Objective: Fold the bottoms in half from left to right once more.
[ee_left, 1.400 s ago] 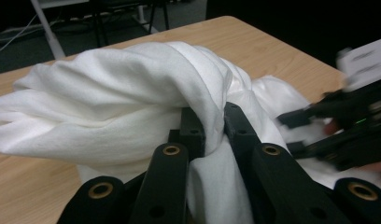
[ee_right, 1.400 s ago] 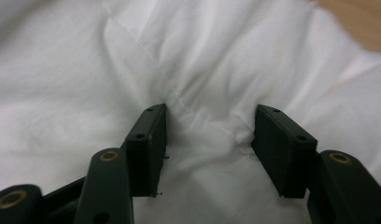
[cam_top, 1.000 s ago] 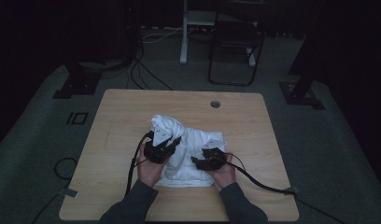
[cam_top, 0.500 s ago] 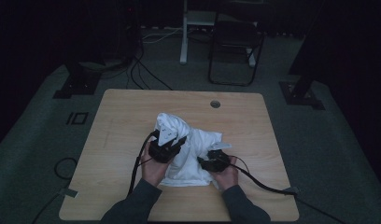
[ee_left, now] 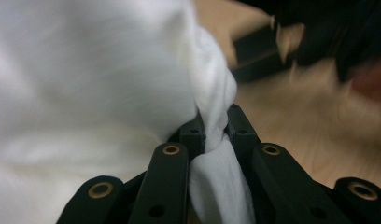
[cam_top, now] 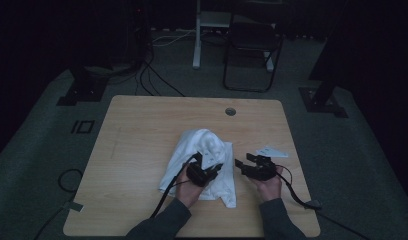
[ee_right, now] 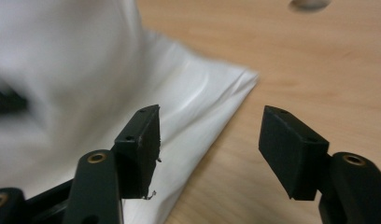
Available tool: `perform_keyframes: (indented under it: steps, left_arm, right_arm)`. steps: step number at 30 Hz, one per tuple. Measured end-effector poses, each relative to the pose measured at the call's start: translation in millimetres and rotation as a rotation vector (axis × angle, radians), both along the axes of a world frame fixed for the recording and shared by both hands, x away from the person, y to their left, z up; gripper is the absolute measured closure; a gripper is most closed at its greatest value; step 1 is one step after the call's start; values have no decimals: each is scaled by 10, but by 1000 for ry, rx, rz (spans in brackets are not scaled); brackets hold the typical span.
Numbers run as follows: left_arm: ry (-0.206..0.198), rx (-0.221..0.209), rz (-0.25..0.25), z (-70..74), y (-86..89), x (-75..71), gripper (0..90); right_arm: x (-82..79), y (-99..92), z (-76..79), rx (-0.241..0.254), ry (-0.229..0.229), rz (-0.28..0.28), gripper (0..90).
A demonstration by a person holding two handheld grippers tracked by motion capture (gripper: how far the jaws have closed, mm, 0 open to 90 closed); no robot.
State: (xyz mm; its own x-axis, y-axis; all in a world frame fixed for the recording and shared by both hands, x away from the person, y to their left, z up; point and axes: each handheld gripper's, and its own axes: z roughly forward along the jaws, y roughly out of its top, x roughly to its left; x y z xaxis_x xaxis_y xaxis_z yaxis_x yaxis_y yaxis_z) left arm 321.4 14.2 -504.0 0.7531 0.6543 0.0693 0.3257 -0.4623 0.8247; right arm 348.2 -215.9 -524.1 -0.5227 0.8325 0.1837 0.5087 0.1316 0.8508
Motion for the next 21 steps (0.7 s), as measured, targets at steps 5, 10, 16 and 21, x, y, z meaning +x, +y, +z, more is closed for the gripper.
perform_keyframes:
  steps: [5,10,16,21]
  left_arm:
    - [74,64,-27,-410,-214,58,811]
    - [72,57,-29,-384,-194,51,806]
    - [88,15,-48,-247,-138,-12,648]
    - [36,-70,-90,234,51,-205,561]
  right_arm:
    - [-123,-83,227,50,-63,52,321]
    - [-65,97,244,41,-59,120,347]
    - [236,273,54,-42,33,92,822]
    - [427,215,-73,-42,83,32,843]
